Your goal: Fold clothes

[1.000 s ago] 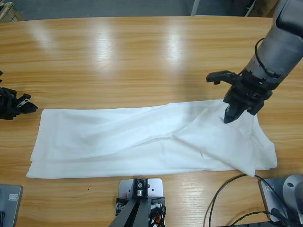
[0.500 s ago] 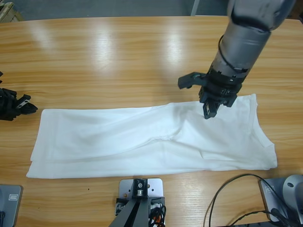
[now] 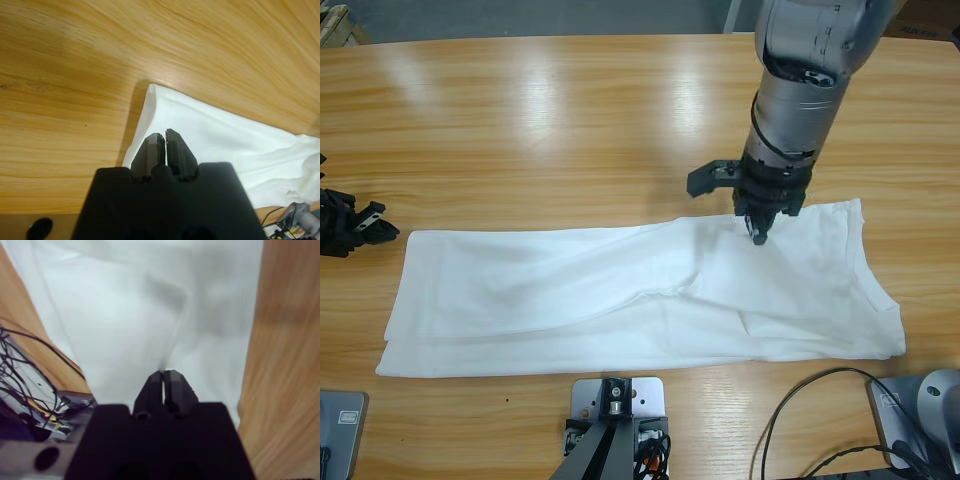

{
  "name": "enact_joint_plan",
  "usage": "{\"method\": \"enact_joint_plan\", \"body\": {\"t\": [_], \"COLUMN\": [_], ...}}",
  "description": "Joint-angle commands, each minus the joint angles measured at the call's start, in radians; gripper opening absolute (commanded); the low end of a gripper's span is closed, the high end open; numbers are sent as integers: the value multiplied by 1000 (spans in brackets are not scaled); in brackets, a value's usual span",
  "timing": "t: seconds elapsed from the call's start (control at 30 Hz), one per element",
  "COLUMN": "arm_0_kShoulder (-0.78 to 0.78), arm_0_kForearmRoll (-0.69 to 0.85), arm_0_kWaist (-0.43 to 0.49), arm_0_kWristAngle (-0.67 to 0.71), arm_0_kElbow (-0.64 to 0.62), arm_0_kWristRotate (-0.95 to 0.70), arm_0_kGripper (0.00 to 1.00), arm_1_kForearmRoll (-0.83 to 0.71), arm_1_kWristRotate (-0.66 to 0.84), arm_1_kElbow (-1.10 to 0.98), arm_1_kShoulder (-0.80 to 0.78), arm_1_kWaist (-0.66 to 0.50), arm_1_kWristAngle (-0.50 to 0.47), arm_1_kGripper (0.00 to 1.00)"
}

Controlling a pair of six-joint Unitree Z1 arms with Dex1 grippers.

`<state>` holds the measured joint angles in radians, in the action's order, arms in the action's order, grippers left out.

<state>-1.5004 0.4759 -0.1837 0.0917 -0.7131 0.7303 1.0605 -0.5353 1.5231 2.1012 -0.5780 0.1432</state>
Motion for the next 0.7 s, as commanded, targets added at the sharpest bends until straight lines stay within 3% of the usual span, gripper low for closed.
{"method": "enact_joint_plan", "body": {"t": [0.03, 0.13, 0.27, 0.4, 0.53, 0.7], "arm_0_kShoulder": [-7, -6, -7, 8, -2, 1], "arm_0_kForearmRoll": [10, 10, 10, 10, 10, 12], "arm_0_kWaist": [-8, -8, -8, -8, -8, -8], "arm_0_kWristAngle": [11, 11, 11, 11, 13, 15], "arm_0_kElbow": [27, 27, 24, 18, 10, 15], "arm_0_kWristRotate": [19, 19, 18, 16, 18, 17], "arm_0_kGripper": [0, 0, 0, 0, 0, 0], "arm_1_kForearmRoll": [-22, -31, -220, -366, -565, -631], "arm_1_kWristRotate": [180, 371, 658, 833, 1059, 1208], "arm_1_kElbow": [-67, -120, -324, -521, -709, -831], "arm_1_kShoulder": [-122, -221, -339, -381, -395, -453], "arm_1_kWaist": [-11, -9, 138, 258, 293, 293], "arm_1_kWristAngle": [258, 283, 154, 154, 143, 74], "arm_1_kGripper": [1000, 1000, 995, 863, 862, 867]}}
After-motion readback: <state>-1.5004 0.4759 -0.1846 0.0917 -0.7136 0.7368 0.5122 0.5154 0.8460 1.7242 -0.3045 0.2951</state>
